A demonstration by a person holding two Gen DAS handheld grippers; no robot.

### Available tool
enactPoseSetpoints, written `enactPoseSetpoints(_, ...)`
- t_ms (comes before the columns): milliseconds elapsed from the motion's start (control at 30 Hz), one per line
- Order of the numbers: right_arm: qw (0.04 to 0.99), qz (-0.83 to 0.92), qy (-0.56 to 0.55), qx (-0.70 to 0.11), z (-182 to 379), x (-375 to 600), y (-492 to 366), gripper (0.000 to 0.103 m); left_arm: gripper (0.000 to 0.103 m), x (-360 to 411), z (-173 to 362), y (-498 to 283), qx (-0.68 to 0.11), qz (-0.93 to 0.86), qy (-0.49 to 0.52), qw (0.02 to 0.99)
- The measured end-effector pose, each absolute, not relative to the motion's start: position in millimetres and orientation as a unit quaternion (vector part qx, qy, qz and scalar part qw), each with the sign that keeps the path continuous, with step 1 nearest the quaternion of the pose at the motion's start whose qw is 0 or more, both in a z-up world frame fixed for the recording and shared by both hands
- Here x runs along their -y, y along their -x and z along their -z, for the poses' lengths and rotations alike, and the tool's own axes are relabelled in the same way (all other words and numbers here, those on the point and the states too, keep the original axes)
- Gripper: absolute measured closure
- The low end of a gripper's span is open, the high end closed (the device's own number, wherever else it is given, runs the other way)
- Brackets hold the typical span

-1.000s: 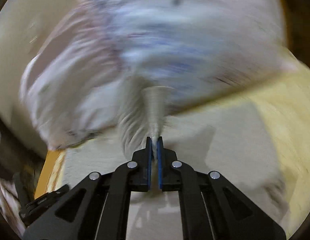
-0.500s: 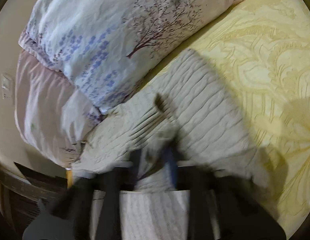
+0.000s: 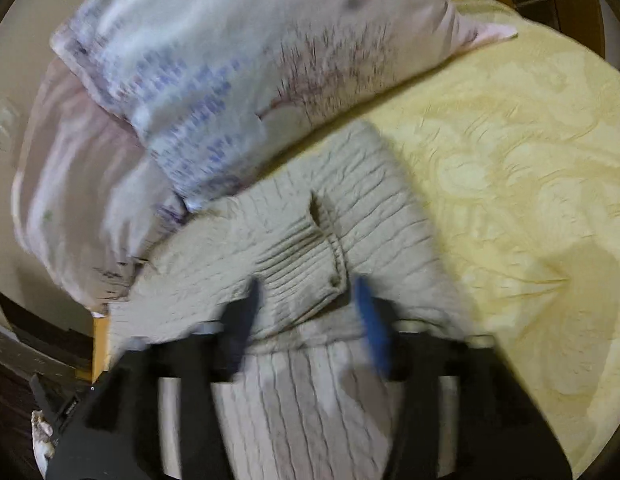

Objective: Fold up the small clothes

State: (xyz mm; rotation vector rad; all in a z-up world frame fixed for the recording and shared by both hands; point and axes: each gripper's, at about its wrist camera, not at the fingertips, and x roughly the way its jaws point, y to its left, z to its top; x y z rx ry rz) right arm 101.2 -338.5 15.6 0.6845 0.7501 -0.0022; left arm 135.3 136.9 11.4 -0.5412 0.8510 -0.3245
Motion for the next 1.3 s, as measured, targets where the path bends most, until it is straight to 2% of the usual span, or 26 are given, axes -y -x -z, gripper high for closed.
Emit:
enactPoseSetpoints(267,0.858,-0.048,-0.344,-0.379,2,386,-4,0.038,0.064,-179,-13,-66,-0.415,0.173,0.247,0.858)
enactPoseSetpoints(400,0.841,-0.068,-0.357,-0.402,25,385,32,0.052,0.064,-191,-1,-36,-0.425,0.184,0.263,0.846)
enactPoseSetpoints(533,0.839,-0.1,-0.348,-0.405,29,371,53,0.055,0.064,-184,10,-17,-0.434,0.194,0.263,0.84)
enactPoseSetpoints(600,0.834,-0.121,-0.342,-0.416,31,359,55,0.062,0.064,-180,10,-7,-0.434,0.206,0.266,0.836)
enactPoseSetpoints(767,0.823,-0.181,-0.32,-0.433,34,327,64,0.068,0.064,-169,12,18,-0.438,0.24,0.27,0.823)
enactPoseSetpoints(867,0.817,-0.205,-0.322,-0.432,35,319,72,0.077,0.066,-165,13,35,-0.437,0.25,0.274,0.82)
enactPoseSetpoints(1000,0.812,-0.226,-0.328,-0.427,35,316,81,0.086,0.073,-160,19,49,-0.44,0.262,0.287,0.81)
enactPoseSetpoints(1067,0.814,-0.232,-0.319,-0.427,32,312,83,0.087,0.077,-158,19,53,-0.441,0.262,0.286,0.81)
enactPoseSetpoints(1133,0.82,-0.234,-0.3,-0.428,29,306,85,0.09,0.089,-154,18,54,-0.441,0.256,0.276,0.815)
enactPoseSetpoints(1200,0.833,-0.226,-0.281,-0.419,23,303,87,0.095,0.096,-150,15,53,-0.441,0.249,0.258,0.823)
enactPoseSetpoints(1300,0.86,-0.207,-0.26,-0.388,9,302,89,0.096,0.097,-146,5,51,-0.429,0.245,0.233,0.838)
